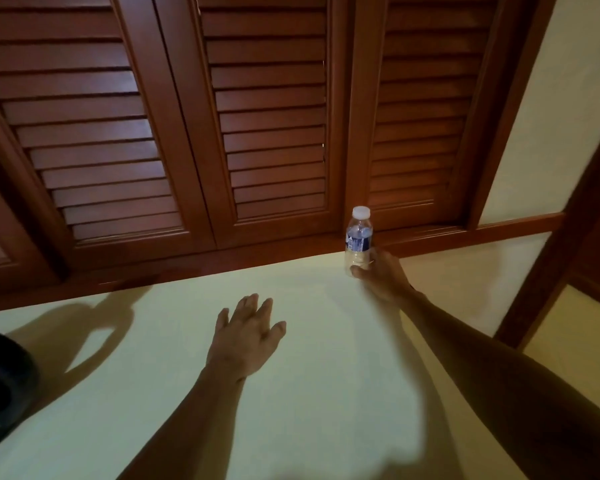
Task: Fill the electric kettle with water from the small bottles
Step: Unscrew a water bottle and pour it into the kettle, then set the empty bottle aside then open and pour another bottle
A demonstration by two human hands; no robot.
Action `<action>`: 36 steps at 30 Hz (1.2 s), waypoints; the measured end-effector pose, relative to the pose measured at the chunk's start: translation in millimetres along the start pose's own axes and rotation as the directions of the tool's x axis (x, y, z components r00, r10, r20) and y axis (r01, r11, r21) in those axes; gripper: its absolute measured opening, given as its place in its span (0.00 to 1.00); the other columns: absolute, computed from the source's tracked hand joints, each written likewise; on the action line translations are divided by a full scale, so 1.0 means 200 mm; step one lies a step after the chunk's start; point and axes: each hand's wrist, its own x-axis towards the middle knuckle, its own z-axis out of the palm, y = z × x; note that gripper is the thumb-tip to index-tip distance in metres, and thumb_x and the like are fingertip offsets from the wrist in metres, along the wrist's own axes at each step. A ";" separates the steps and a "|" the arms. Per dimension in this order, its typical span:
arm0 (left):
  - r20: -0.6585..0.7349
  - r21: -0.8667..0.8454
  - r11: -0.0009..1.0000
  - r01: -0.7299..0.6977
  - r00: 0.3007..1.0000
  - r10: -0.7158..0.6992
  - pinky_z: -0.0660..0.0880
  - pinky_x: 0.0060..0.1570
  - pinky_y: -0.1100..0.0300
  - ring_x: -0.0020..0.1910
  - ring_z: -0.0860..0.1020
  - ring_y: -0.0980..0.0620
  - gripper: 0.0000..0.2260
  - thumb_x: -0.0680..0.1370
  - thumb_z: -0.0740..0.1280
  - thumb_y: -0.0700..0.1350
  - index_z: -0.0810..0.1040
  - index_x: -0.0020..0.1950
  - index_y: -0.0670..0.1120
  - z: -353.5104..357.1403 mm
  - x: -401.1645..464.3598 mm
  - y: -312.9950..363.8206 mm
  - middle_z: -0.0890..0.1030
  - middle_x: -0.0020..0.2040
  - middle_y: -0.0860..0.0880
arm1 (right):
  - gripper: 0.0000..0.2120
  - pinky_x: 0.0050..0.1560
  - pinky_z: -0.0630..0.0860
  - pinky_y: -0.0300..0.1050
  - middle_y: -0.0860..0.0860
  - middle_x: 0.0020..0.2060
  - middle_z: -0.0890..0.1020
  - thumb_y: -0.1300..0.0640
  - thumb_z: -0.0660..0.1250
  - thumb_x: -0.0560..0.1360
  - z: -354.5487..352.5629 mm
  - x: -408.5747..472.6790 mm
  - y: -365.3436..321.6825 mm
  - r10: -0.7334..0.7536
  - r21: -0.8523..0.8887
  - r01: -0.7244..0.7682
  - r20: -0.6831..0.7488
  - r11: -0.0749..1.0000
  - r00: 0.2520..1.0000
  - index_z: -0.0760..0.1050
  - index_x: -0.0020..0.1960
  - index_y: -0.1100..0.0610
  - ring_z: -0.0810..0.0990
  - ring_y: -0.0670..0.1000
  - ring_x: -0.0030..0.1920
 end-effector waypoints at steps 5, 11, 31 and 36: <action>-0.014 0.008 1.000 0.007 1.000 -0.007 0.44 0.77 0.44 0.80 0.46 0.50 0.29 0.81 0.47 0.64 0.52 0.80 0.54 0.02 0.01 -0.01 0.49 0.82 0.50 | 0.17 0.47 0.78 0.48 0.47 0.46 0.83 0.45 0.69 0.68 0.04 0.09 0.03 0.051 0.035 -0.050 -0.043 0.998 0.998 0.77 0.54 0.50 0.81 0.48 0.45; -0.024 -0.024 1.000 0.016 1.000 -0.016 0.45 0.76 0.45 0.80 0.48 0.51 0.34 0.76 0.42 0.67 0.54 0.80 0.54 0.01 0.00 -0.01 0.51 0.81 0.50 | 0.16 0.45 0.74 0.43 0.47 0.47 0.82 0.48 0.70 0.71 0.05 0.11 0.03 0.090 0.044 -0.088 -0.059 0.995 0.994 0.77 0.57 0.52 0.80 0.49 0.47; -0.045 -0.103 0.992 -0.078 0.996 0.073 0.47 0.77 0.49 0.80 0.51 0.49 0.24 0.84 0.51 0.56 0.61 0.78 0.49 -0.01 -0.17 -0.03 0.56 0.80 0.47 | 0.18 0.54 0.73 0.48 0.52 0.51 0.76 0.46 0.51 0.76 0.16 -0.55 -0.12 -0.175 -0.542 0.234 0.158 0.807 0.972 0.72 0.53 0.56 0.74 0.53 0.52; -0.003 -0.232 0.953 -0.195 0.980 0.200 0.45 0.76 0.57 0.80 0.48 0.54 0.24 0.84 0.54 0.54 0.60 0.79 0.49 -0.05 -0.55 -0.22 0.54 0.81 0.51 | 0.30 0.68 0.62 0.53 0.51 0.66 0.69 0.37 0.43 0.72 0.31 -0.88 -0.38 -0.050 -0.527 0.194 0.276 0.827 0.960 0.69 0.65 0.51 0.65 0.54 0.68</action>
